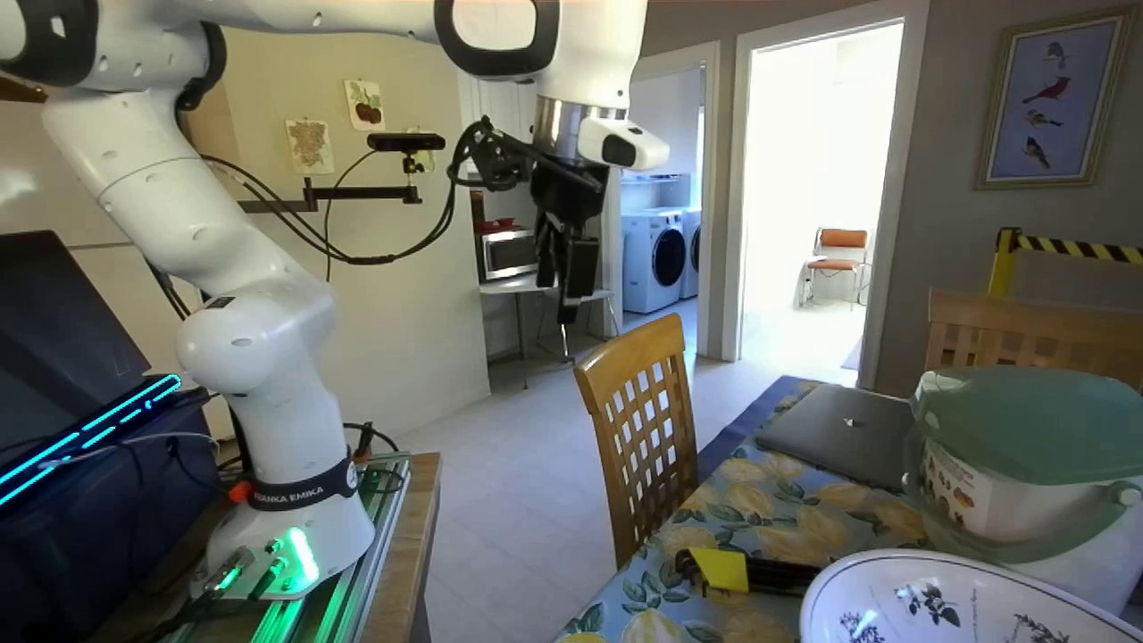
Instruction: Pull out the chair
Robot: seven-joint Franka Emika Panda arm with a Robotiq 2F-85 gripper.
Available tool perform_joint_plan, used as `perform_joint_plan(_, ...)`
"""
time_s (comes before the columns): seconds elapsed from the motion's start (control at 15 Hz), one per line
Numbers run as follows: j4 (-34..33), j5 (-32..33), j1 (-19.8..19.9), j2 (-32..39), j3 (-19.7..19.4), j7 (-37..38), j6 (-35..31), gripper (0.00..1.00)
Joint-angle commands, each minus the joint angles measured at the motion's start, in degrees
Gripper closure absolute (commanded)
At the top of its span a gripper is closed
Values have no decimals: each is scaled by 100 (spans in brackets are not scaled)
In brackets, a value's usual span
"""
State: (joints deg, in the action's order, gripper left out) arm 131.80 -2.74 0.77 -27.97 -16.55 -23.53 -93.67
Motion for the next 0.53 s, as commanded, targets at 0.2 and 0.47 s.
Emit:
perform_joint_plan(0.2, 450, 111, -444, -375, 1284, 49, -966, 0)
perform_joint_plan(0.47, 643, 213, -869, -216, 1932, 186, -2180, 0)
